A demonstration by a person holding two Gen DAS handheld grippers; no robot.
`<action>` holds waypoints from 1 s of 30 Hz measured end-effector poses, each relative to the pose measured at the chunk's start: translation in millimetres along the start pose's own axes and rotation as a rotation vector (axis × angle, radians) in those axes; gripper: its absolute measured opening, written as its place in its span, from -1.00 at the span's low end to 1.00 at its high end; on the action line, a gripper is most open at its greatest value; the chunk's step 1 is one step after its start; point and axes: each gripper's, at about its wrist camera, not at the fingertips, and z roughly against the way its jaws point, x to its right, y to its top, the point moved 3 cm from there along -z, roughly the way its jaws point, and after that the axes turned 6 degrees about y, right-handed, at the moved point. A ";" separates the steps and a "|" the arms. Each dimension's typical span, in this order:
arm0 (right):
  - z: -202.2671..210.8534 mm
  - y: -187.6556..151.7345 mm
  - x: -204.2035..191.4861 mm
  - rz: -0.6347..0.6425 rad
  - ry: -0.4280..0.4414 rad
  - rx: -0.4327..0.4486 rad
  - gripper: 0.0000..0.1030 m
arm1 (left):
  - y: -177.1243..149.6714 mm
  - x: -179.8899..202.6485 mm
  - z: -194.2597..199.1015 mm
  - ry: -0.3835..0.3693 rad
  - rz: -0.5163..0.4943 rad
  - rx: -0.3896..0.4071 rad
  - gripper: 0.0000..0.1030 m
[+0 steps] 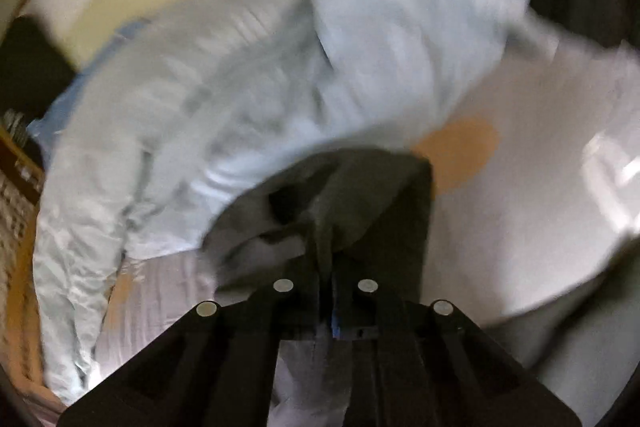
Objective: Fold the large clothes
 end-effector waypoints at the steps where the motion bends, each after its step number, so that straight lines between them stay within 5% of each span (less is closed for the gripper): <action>1: 5.4 1.6 -5.3 0.031 -0.007 0.034 0.64 | -7.1 -14.1 27.0 -0.002 0.032 0.051 -0.92; 3: 7.3 1.1 -13.2 0.083 -0.060 0.070 0.64 | -33.4 -41.4 83.7 0.012 0.074 0.158 -0.92; 7: -8.0 -9.5 -13.4 0.073 -0.081 0.004 0.64 | -114.2 -83.5 159.5 -0.032 0.111 0.291 -0.91; 9: -8.7 -13.3 -11.4 0.051 -0.073 -0.013 0.64 | -161.8 -97.6 161.6 -0.024 0.108 0.268 -0.91; 12: -1.5 -17.3 -14.9 0.049 -0.079 -0.010 0.64 | -239.5 -107.0 130.2 0.057 0.107 0.116 -0.90; 15: 7.2 -20.6 -26.4 0.048 -0.063 0.010 0.64 | -277.7 -100.5 117.8 -0.013 0.167 0.075 -0.88; 20: 5.7 -31.6 -45.1 0.135 -0.069 0.027 0.64 | -285.7 -90.8 127.3 -0.023 0.214 0.098 -0.78; 21: 3.5 -31.6 -46.9 0.148 -0.073 0.034 0.64 | -283.6 -90.7 133.1 -0.035 0.224 0.111 -0.58; 22: 1.4 -31.0 -48.3 0.156 -0.081 0.037 0.64 | -279.8 -91.4 137.6 -0.054 0.229 0.129 -0.05; 24: -2.8 -31.2 -47.8 0.152 -0.092 0.023 0.64 | -267.5 -94.3 152.1 -0.017 0.232 0.199 0.49; 26: -4.8 -30.9 -46.7 0.124 -0.058 0.009 0.64 | -251.6 -91.5 175.1 0.003 0.212 0.285 0.53; 30: -8.6 -31.7 -49.0 0.131 -0.045 0.006 0.64 | -197.0 -70.5 180.9 -0.060 0.119 0.333 0.42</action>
